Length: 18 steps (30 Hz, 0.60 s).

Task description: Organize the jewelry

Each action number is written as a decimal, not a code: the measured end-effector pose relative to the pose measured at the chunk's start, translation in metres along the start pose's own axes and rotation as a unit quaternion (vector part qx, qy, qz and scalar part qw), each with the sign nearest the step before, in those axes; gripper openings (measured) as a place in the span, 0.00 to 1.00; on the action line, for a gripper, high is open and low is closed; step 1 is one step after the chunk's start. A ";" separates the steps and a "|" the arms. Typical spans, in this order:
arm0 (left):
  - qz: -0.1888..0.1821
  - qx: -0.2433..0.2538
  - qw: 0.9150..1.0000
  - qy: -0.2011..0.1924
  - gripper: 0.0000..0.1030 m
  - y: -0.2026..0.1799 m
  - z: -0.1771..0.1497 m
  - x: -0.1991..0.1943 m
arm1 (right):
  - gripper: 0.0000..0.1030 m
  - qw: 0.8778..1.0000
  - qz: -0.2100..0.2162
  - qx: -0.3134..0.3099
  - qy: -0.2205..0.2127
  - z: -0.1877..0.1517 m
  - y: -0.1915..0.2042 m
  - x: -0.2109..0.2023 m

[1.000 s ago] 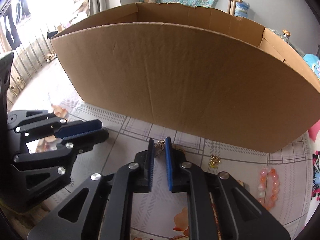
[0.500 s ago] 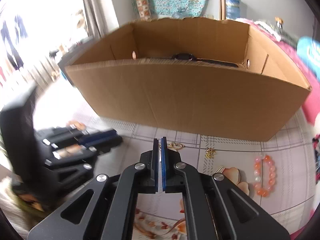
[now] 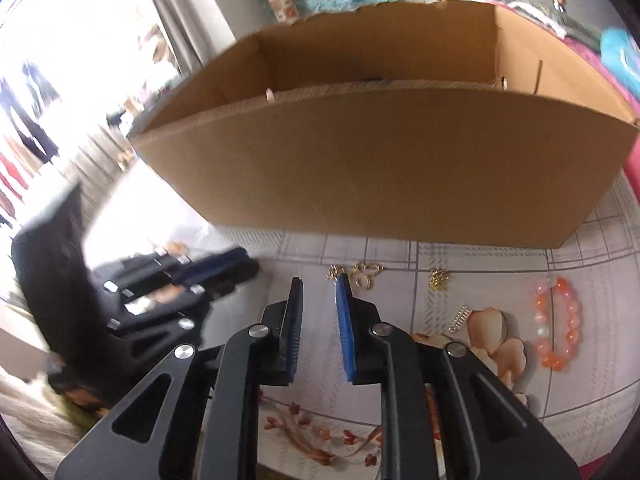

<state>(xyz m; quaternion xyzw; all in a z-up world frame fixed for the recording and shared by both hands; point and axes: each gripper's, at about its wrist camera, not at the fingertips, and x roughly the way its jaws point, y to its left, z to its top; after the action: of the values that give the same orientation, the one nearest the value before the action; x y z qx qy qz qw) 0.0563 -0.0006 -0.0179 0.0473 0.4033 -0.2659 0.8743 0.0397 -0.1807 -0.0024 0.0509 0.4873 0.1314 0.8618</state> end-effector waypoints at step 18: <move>-0.005 -0.004 1.000 0.000 0.11 0.002 0.001 0.001 | 0.02 1.000 -0.012 -0.011 -0.015 0.015 0.013 0.009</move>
<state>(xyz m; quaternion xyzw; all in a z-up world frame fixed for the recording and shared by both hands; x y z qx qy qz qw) 0.0585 0.0002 -0.0178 0.0421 0.4048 -0.2687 0.8730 0.0546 -0.1648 0.0005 0.0374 0.4730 0.1257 0.8712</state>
